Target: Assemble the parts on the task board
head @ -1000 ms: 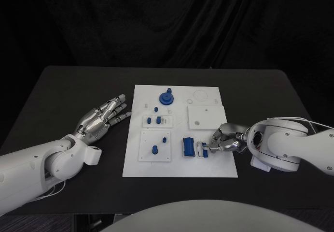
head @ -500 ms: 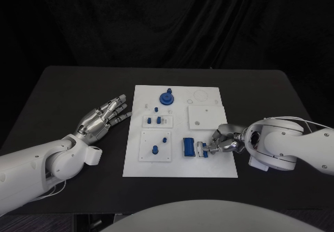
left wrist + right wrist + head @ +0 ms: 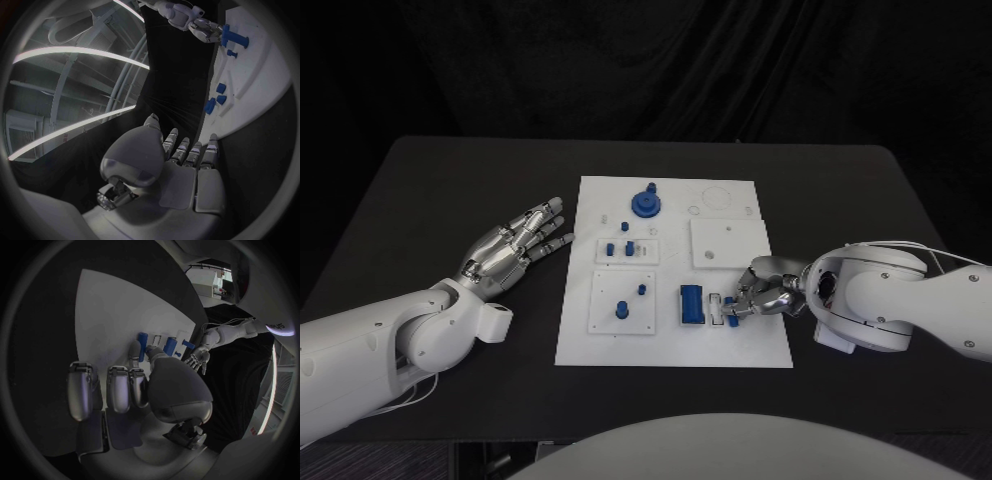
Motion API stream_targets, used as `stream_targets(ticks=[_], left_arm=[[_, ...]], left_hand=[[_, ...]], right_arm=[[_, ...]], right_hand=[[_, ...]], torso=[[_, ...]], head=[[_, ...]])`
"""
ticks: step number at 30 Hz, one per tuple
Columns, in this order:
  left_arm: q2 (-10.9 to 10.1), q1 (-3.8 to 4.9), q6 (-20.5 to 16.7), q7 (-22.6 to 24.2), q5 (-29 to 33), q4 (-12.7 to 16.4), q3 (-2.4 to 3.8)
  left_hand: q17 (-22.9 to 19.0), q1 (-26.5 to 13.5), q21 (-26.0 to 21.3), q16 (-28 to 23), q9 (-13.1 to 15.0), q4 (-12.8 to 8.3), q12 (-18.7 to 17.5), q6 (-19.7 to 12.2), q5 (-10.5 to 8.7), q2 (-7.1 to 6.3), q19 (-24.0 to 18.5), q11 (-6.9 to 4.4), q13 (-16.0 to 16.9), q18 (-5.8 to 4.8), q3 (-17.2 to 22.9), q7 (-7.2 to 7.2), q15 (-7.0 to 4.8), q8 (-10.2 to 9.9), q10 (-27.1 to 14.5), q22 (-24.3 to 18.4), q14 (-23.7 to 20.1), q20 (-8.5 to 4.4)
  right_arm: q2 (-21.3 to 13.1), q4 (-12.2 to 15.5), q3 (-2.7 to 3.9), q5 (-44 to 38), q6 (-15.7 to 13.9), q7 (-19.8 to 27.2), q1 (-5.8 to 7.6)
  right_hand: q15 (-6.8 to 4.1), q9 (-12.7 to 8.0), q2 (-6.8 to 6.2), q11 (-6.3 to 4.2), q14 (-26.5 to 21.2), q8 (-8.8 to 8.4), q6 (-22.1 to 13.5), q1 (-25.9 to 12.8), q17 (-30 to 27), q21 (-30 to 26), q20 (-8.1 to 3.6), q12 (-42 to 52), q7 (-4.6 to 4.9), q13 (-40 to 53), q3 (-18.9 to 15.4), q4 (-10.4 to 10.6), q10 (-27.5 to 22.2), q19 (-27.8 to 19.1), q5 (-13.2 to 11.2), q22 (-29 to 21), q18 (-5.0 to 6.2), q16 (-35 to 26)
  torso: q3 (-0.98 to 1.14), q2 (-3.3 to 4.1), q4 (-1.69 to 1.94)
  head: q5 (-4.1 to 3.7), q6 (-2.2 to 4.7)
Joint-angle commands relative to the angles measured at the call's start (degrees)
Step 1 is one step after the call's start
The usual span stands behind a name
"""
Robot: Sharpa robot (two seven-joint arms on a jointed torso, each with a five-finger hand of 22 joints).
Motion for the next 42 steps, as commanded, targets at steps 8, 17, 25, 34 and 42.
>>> stream_targets(ticks=[8, 17, 25, 34, 42], left_arm=[[0.11, -0.16, 0.89, 0.31, 0.16, 0.08, 0.04], [0.02, -0.23, 1.0, 0.15, 0.16, 0.11, 0.04], [0.01, -0.27, 1.11, 0.0, 0.16, 0.09, 0.04], [-0.05, -0.28, 1.07, -0.12, 0.16, 0.15, 0.04], [-0.09, -0.29, 1.02, -0.14, 0.16, 0.2, 0.04]], left_hand=[[0.04, 0.73, 0.38, 0.13, 0.03, -0.41, 0.0, -0.03, 0.34, 0.16, 0.22, 0.15, -0.03, 0.57, 0.12, 0.44, 0.24, 0.01, -0.21, -0.07, 0.03, 0.16], [0.05, 0.84, 0.38, 0.14, 0.02, -0.51, 0.01, -0.11, 0.46, 0.2, 0.21, 0.19, -0.03, 0.56, 0.18, 0.47, 0.27, -0.01, -0.21, -0.11, 0.05, 0.17], [0.07, 1.01, 0.4, 0.18, 0.0, -0.68, -0.01, -0.18, 0.66, 0.21, 0.23, 0.25, -0.03, 0.54, 0.26, 0.51, 0.32, -0.03, -0.22, -0.09, 0.1, 0.19], [0.07, 1.18, 0.42, 0.18, -0.01, -0.87, 0.14, -0.25, 0.88, 0.24, 0.25, 0.35, 0.01, 0.52, 0.35, 0.58, 0.35, -0.04, -0.14, -0.09, 0.11, 0.21], [0.08, 1.24, 0.42, 0.2, -0.01, -0.94, 0.26, -0.26, 0.93, 0.24, 0.25, 0.4, 0.03, 0.52, 0.38, 0.65, 0.36, -0.04, -0.06, -0.11, 0.13, 0.22]], right_arm=[[-0.03, 0.01, -0.25, -5.13, 0.89, -4.51, -0.43], [0.15, 0.4, -0.25, -22.02, 5.44, -8.86, -0.47], [0.54, 0.81, -0.25, -30.17, 7.66, -10.22, -0.66], [1.21, 0.68, -0.25, -32.55, 9.23, -10.02, -0.87], [0.99, 0.32, -0.24, -28.81, 5.11, -7.51, -1.65]], right_hand=[[0.11, -1.48, -0.53, 0.06, 4.6, -1.7, -1.36, 0.97, 7.02, -0.53, -0.2, 0.15, 0.39, 15.1, 1.79, -1.03, 5.96, 2.85, 2.78, 12.64, 0.93, -0.49], [0.6, -3.23, -2.57, 0.61, 4.22, -3.46, -1.95, 0.02, 5.22, -2.03, 0.27, 0.15, 1.06, 15.1, 2.16, -1.76, 5.96, 2.16, 4.38, 12.1, 1.32, -1.22], [0.55, -3.72, -2.9, 0.52, 4.15, -3.96, -2.04, -0.08, 4.85, -2.22, 0.3, 0.15, 1.11, 15.1, 2.33, -2.05, 5.96, 2.09, 3.57, 12.04, 1.36, -1.4], [0.62, -6.63, -4.46, 0.7, 4.05, -6.79, -0.61, 2.14, 4.12, -3.17, 0.34, 0.15, 1.3, 15.1, 9.41, -6.22, 5.96, 1.78, -2.47, 11.77, 1.55, -1.83], [0.84, -6.94, -6.15, 0.92, 4.24, -6.39, 2.21, 1.6, 4.89, -2.29, 0.58, 0.15, 1.34, 15.1, 16.12, -10.5, 5.96, 2.29, 2.05, 12.17, 1.29, -1.52]], torso=[[0.07, 0.03, -0.05], [0.06, 0.06, -0.05], [0.08, -0.01, -0.12], [0.03, 0.03, -0.09], [0.02, 0.01, 0.0]], head=[[0.18, -0.01], [0.1, -0.01], [0.18, -0.01], [0.27, -0.01], [0.43, -0.01]])
